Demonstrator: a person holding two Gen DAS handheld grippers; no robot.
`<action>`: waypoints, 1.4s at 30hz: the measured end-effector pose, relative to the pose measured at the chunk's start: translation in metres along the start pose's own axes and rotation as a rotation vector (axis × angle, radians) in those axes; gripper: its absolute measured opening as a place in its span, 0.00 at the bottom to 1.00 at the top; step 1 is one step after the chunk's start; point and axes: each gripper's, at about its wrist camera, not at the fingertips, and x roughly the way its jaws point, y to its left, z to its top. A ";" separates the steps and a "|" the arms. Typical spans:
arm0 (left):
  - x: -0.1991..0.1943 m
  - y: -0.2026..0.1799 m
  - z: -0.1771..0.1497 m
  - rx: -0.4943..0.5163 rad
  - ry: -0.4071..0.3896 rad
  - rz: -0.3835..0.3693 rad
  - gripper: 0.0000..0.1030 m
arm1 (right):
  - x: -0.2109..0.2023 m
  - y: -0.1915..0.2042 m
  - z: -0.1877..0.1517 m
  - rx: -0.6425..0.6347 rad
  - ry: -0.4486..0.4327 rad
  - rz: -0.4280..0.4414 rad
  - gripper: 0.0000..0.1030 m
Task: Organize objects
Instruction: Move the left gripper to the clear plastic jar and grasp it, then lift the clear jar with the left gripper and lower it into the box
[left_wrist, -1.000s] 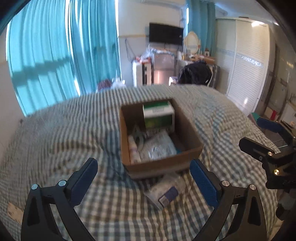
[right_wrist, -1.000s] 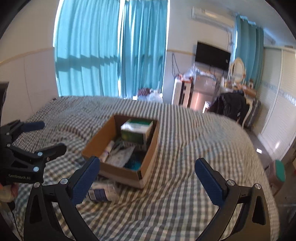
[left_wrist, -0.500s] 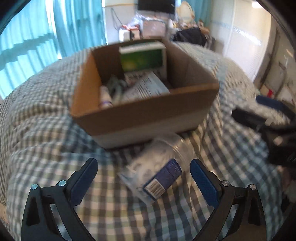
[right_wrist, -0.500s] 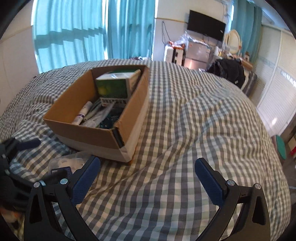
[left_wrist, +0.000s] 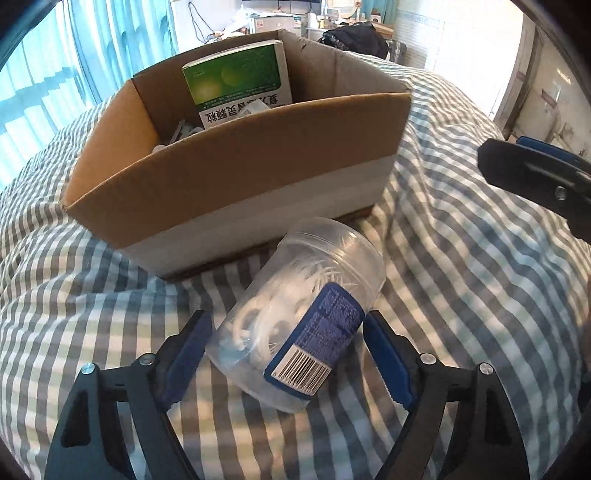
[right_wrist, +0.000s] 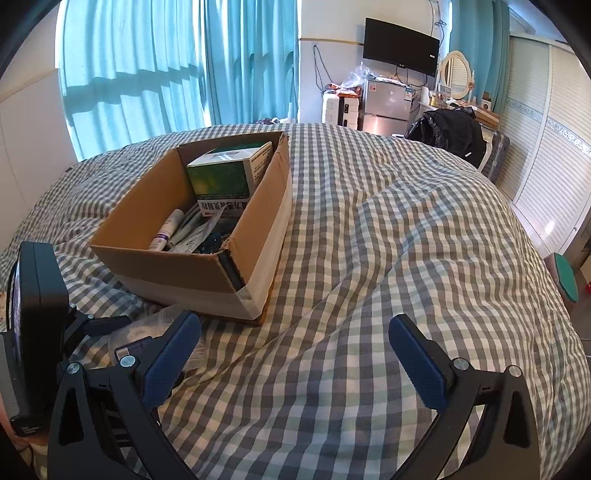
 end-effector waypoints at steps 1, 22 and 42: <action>-0.004 -0.002 -0.002 -0.001 0.006 0.001 0.81 | -0.002 0.001 -0.001 0.001 0.001 0.003 1.00; -0.135 0.025 -0.043 -0.187 -0.137 0.069 0.67 | -0.070 0.031 -0.028 -0.044 0.009 0.039 1.00; -0.202 0.054 0.065 -0.150 -0.397 0.120 0.65 | -0.111 0.020 0.046 -0.057 -0.136 0.067 1.00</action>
